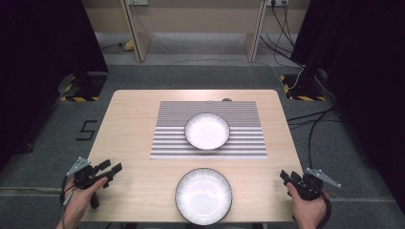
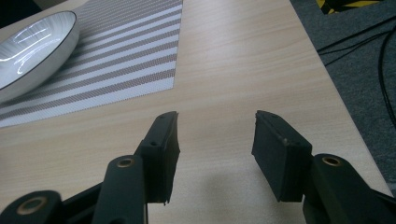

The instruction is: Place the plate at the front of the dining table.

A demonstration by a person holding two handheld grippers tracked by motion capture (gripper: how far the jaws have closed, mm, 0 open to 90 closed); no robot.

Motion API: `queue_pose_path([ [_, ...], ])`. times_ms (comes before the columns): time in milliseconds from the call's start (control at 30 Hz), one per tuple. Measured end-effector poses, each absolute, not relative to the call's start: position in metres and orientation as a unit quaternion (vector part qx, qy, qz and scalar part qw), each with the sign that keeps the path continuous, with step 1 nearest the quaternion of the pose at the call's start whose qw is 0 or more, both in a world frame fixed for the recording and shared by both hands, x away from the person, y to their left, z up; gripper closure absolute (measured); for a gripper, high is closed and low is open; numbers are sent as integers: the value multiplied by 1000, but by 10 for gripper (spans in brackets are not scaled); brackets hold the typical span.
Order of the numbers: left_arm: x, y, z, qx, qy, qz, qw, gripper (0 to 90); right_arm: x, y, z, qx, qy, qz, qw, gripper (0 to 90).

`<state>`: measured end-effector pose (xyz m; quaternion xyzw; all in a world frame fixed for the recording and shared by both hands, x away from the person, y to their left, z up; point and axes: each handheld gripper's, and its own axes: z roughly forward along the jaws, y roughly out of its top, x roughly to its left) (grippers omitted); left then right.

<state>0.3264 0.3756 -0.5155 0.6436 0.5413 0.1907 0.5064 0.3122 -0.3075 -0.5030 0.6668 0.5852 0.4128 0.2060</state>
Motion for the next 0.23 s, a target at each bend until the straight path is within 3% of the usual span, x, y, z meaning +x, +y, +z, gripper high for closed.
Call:
queue_pose_path([
  [233, 328, 371, -516, 646, 538, 187, 508, 350, 313, -305, -506, 669, 580, 420, 200, 505],
])
